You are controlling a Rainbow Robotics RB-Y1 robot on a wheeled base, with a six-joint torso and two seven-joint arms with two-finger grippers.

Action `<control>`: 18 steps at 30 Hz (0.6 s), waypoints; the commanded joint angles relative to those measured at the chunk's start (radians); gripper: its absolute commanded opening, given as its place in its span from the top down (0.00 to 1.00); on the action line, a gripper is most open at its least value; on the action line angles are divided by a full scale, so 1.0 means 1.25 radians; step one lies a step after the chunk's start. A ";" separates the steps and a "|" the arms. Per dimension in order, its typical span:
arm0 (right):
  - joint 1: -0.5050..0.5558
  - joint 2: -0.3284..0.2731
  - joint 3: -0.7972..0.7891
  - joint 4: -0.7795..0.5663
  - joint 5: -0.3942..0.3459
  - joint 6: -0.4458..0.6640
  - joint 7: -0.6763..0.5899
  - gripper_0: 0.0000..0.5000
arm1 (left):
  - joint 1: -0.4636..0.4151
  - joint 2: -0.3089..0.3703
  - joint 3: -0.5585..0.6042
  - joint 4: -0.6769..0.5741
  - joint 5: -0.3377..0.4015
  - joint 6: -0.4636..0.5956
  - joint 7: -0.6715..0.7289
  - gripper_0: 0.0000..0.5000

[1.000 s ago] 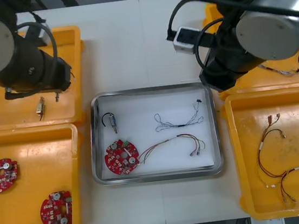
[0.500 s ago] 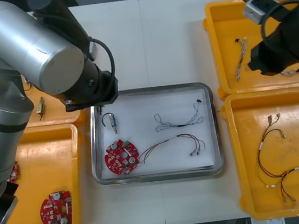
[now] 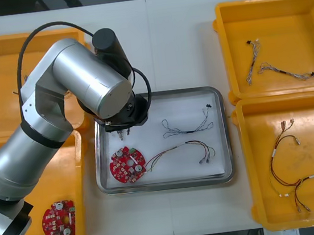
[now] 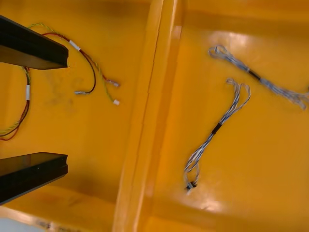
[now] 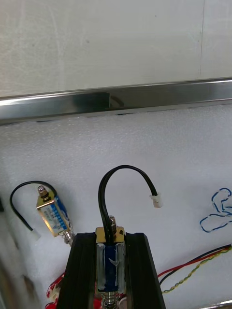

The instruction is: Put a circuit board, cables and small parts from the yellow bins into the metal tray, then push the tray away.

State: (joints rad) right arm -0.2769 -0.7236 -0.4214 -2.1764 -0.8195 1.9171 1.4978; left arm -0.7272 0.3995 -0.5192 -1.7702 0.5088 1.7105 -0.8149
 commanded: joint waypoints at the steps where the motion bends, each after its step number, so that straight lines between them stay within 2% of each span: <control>1: 0.051 -0.026 -0.043 -0.024 0.000 0.002 -0.061 0.00 | -0.032 -0.020 -0.042 0.027 -0.027 -0.043 0.019 1.00; 4: 0.072 -0.021 -0.042 -0.025 -0.002 0.002 -0.106 0.00 | -0.032 -0.020 -0.061 0.047 -0.033 -0.063 0.019 1.00; 11: 0.099 0.030 -0.040 -0.026 -0.005 0.002 -0.170 0.00 | -0.032 -0.020 -0.074 0.058 -0.035 -0.074 0.022 0.97; 12: 0.101 0.034 -0.040 -0.028 -0.005 0.002 -0.171 0.00 | -0.032 -0.020 -0.074 0.058 -0.035 -0.074 0.025 0.82; 13: 0.105 0.038 -0.040 -0.032 -0.003 0.002 -0.172 0.00 | -0.032 -0.020 -0.074 0.056 -0.035 -0.074 0.027 0.49; 14: 0.105 0.038 -0.040 -0.032 -0.003 0.002 -0.172 0.00 | -0.032 -0.020 -0.074 0.056 -0.035 -0.074 0.027 0.49; 15: 0.115 0.040 -0.037 -0.038 -0.002 0.002 -0.171 0.00 | -0.032 -0.020 -0.074 0.056 -0.035 -0.074 0.032 0.15; 16: 0.120 0.040 -0.036 -0.042 -0.003 0.002 -0.171 0.00 | -0.033 -0.020 -0.074 0.056 -0.035 -0.074 0.033 0.00; 18: 0.130 0.040 -0.029 -0.055 -0.006 0.002 -0.169 0.00 | -0.033 -0.020 -0.074 0.050 -0.034 -0.074 0.036 0.00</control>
State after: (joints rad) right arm -0.1500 -0.6803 -0.4516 -2.1928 -0.8201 1.9171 1.2998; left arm -0.7274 0.3957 -0.5986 -1.6884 0.4740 1.6296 -0.8149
